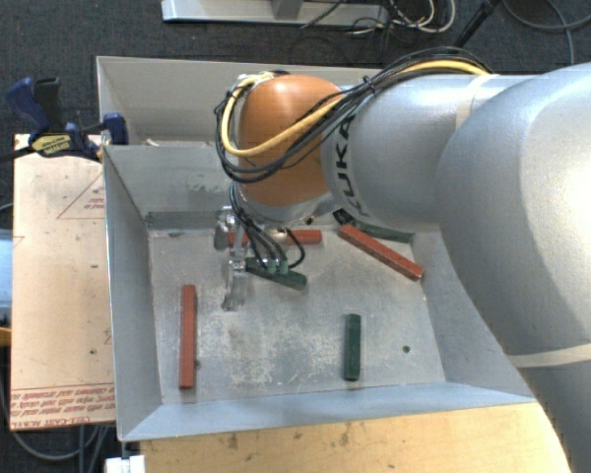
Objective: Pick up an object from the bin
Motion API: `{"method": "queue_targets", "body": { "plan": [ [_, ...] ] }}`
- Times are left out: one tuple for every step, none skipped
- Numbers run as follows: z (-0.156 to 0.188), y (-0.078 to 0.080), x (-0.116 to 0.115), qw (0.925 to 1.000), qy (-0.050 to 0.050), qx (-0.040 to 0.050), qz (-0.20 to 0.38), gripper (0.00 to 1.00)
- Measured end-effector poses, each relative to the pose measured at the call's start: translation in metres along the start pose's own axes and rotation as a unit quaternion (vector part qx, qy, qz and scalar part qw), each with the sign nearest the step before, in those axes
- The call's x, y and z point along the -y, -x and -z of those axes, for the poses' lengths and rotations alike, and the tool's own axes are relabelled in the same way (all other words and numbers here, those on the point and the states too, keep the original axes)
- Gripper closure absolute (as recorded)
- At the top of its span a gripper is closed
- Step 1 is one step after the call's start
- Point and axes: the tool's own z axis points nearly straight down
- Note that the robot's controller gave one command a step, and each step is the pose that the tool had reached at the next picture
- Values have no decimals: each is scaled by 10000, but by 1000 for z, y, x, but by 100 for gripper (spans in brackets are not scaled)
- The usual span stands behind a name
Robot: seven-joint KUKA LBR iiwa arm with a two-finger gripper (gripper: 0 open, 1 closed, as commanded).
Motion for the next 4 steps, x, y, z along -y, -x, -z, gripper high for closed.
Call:
{"method": "queue_targets", "body": {
  "plan": [
    [-59, 1, 68, 9987, -3, 30, -510, 0],
    [-26, 13, 100, 10000, -2, 61, 77, 0],
    [-28, -1, 90, 9999, 6, 31, -142, 0],
    [-58, 7, 105, 9997, 6, 36, -225, 0]
  ]
}}
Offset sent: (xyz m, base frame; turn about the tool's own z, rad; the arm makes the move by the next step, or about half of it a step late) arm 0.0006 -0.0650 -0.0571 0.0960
